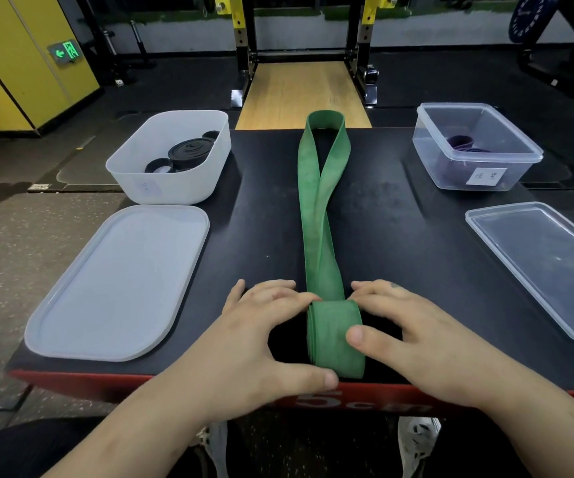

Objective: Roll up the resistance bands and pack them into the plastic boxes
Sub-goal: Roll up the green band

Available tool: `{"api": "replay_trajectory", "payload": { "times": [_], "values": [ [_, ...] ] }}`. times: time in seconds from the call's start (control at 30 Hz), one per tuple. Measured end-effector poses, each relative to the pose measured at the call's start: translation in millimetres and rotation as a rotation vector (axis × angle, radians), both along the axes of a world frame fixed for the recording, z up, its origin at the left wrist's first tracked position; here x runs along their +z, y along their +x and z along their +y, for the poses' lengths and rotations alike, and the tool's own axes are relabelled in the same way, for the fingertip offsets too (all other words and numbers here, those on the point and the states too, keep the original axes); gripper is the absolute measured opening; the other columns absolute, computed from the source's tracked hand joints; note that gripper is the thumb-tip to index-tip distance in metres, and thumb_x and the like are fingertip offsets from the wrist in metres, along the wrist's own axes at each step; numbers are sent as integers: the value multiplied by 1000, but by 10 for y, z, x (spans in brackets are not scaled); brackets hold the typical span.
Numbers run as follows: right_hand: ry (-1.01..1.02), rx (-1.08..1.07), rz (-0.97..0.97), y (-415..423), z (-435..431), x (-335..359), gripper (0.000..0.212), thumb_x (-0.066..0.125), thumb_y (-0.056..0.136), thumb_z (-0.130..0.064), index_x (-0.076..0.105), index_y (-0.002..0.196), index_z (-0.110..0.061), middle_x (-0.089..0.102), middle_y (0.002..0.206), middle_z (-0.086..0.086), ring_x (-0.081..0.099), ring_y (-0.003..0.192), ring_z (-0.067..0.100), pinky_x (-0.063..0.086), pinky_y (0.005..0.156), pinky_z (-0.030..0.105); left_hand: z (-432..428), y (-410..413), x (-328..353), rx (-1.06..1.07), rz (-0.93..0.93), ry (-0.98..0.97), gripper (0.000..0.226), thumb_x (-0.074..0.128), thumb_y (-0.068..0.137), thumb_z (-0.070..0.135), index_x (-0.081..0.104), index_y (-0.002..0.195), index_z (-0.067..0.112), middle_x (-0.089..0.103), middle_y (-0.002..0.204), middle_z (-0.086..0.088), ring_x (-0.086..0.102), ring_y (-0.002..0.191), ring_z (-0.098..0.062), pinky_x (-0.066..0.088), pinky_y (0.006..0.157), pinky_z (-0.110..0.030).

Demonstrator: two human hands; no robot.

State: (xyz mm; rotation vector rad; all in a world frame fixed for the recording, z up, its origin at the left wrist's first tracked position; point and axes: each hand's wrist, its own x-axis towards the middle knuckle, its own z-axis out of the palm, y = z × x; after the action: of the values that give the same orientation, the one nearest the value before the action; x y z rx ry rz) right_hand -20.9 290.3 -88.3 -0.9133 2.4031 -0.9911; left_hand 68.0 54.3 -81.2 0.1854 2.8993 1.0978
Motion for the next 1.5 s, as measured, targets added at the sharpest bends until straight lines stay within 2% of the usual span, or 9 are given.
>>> {"api": "replay_trajectory", "payload": {
  "times": [0.17,0.3,0.43,0.57,0.7,0.87,1.03,1.4,1.5],
  "values": [
    [-6,-67,39,-10,36,38,82,44,72,-94,48,143,-52,54,132,-33,44,132,-11,39,112,27,-5,-97,45,-18,-52,69,57,66,66,78,53,121,67,45,134,37,10,146,17,-4,127,-49],
    [27,-26,37,-27,68,37,84,52,69,-93,36,146,-61,46,140,-41,28,145,-13,28,124,32,-20,-171,34,-14,-73,62,41,60,68,82,48,107,77,43,133,41,7,144,20,-4,126,-49],
    [64,9,44,-43,61,-6,90,62,68,-87,26,147,-65,40,148,-41,17,154,-3,19,128,36,-29,-248,5,22,-92,56,54,54,68,84,61,115,57,45,135,40,6,145,19,-4,126,-50],
    [20,10,91,-78,32,2,68,63,77,-77,34,138,-69,44,140,-45,29,138,-21,24,114,11,-5,-325,-1,63,-85,36,69,49,67,87,67,118,45,50,133,38,8,145,19,0,127,-48],
    [39,-18,96,-135,12,-42,70,53,75,-86,37,140,-66,43,144,-40,26,140,-21,26,112,11,13,-347,5,109,-41,26,74,47,66,88,64,123,44,53,126,38,16,141,21,6,127,-42],
    [36,-64,94,-214,-85,-59,94,39,69,-98,51,146,-45,43,149,-30,27,144,-12,27,122,27,-33,-320,-26,121,25,103,73,55,74,82,40,141,57,55,128,31,38,133,12,25,123,-47],
    [-15,-87,59,-295,-144,-57,68,42,79,-80,65,132,-43,51,130,-32,41,131,-10,38,110,24,-13,-322,-14,79,15,66,86,75,69,73,34,144,59,45,140,35,27,137,16,21,125,-44],
    [17,-108,39,-354,-157,-93,99,29,65,-104,61,137,-43,51,138,-27,40,137,-6,37,117,34,-38,-392,19,88,10,66,78,76,74,66,42,142,54,46,135,39,25,135,23,5,128,-39],
    [2,-110,57,-345,-152,-67,70,42,73,-94,52,131,-55,55,131,-29,45,130,-9,40,111,28,-54,-416,30,78,15,84,73,78,74,64,48,140,51,53,131,36,33,135,18,6,128,-43]
  ]
}}
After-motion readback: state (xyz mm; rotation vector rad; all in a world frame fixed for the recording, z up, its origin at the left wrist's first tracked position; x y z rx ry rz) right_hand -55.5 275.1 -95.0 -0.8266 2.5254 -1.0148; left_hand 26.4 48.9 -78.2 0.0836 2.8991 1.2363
